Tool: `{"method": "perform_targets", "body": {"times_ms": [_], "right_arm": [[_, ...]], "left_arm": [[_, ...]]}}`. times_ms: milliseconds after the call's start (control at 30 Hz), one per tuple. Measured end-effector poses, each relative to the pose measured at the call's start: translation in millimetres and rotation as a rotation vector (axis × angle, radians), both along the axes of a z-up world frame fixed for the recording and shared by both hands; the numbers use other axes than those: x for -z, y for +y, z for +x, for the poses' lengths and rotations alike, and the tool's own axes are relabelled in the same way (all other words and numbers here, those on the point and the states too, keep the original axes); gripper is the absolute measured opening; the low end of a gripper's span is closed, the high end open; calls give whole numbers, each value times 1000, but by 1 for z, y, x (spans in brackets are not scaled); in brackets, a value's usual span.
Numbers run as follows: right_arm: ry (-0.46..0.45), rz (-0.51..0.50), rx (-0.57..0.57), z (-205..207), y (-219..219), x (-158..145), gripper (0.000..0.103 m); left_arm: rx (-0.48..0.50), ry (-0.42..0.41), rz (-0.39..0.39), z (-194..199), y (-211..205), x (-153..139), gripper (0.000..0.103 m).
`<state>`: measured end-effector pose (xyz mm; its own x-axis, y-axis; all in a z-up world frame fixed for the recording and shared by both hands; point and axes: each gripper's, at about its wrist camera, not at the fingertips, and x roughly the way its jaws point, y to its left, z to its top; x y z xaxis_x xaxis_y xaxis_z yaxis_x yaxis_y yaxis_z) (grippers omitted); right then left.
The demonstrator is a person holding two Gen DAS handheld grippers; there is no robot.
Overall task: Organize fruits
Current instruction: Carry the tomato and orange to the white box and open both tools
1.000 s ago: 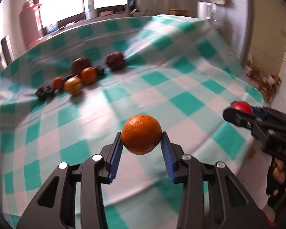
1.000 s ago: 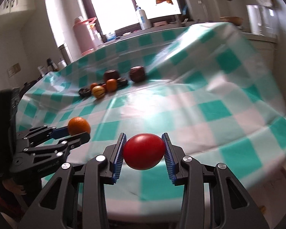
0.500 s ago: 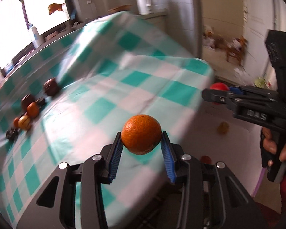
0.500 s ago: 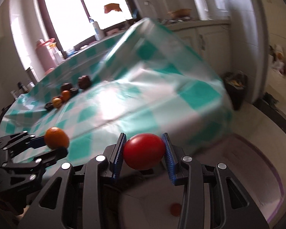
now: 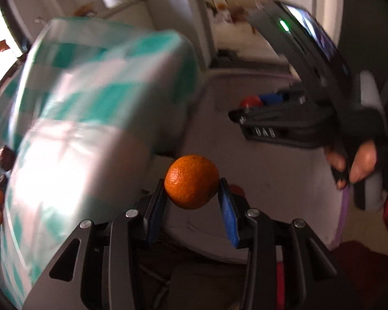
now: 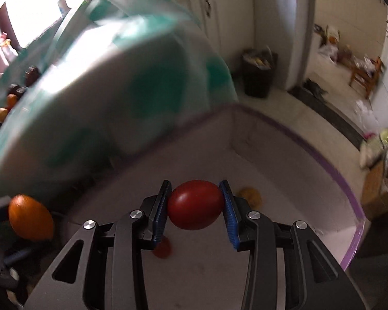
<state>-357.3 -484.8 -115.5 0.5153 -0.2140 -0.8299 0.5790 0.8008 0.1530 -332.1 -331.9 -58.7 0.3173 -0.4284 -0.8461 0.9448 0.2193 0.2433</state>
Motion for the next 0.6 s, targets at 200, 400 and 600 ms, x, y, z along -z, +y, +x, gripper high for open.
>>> {"method": "perform_targets", "body": {"times_ms": [200, 400, 600], "right_arm": [[125, 26, 20, 2, -7, 37, 39], [180, 64, 5, 4, -4, 61, 39], [244, 63, -9, 7, 1, 72, 39]], "left_arm": [[105, 8, 116, -14, -21, 50, 41], [196, 29, 186, -31, -24, 78, 41], [195, 52, 212, -25, -31, 90, 41]]}}
